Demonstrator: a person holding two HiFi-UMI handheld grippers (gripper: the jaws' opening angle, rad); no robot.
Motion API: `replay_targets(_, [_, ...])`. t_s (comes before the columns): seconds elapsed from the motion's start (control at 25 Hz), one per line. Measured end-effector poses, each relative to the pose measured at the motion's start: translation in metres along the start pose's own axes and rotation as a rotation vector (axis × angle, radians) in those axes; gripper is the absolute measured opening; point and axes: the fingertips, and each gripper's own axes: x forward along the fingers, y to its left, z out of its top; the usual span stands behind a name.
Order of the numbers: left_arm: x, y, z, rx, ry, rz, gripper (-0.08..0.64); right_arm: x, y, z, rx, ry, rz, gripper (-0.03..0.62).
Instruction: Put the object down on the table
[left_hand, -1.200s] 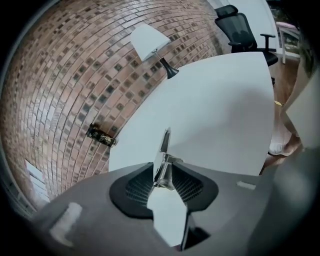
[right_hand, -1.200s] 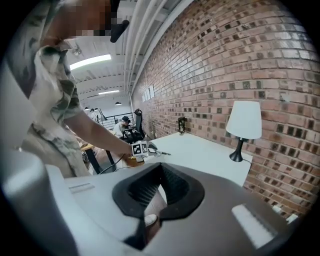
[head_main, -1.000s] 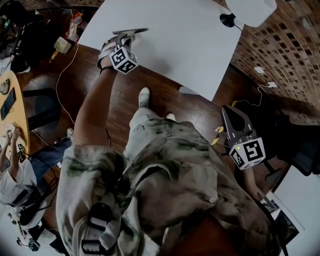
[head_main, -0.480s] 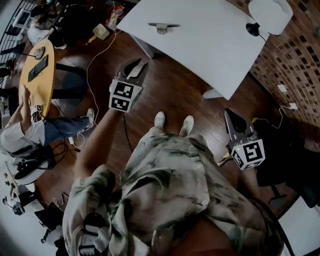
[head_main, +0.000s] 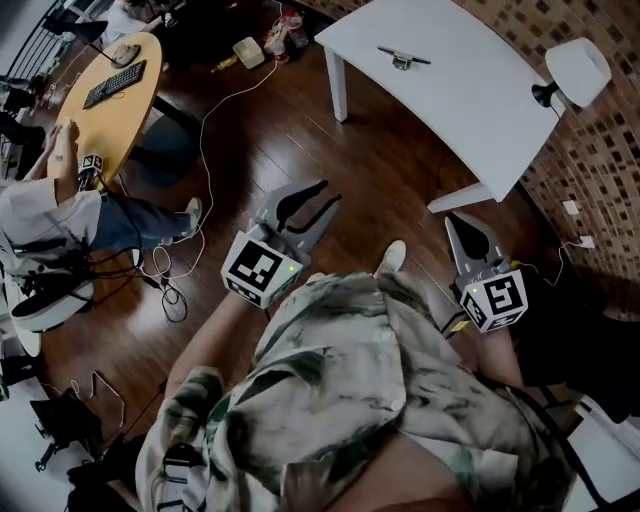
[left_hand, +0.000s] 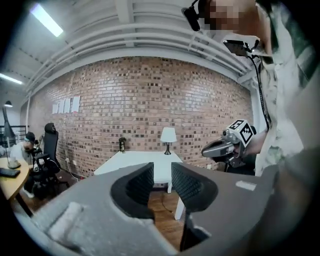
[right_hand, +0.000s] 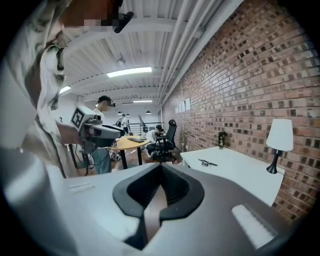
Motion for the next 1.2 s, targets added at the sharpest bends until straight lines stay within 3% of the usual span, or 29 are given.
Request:
replay_targets(0.28, [-0.109,0.003,-0.052,-0.052,0.011,-0.041,0.112,-0.012,0.123,-0.001,0.017,0.043,-0.03,0.032])
replay_targets(0.44, [-0.139,-0.025,-0.058,-0.033,0.018,-0.094,0.112,-0.045,0.158,-0.007,0.021,0.059,-0.057,0.035])
replay_targets(0.6, [-0.154,-0.054,-0.053,-0.04,-0.014,-0.096,0.11,-0.086,0.173,-0.003,0.009,0.02,-0.101,0.037])
replay_targets(0.96, [-0.14,-0.193,-0.034,-0.027,-0.006,-0.166,0.11,-0.229,0.18,-0.03,0.0,-0.054,-0.15,0.025])
replay_targets(1.2, [-0.154,-0.275,-0.038,-0.02,0.003,-0.179,0.11,-0.286,0.198,-0.065,-0.001,-0.052,-0.134,0.017])
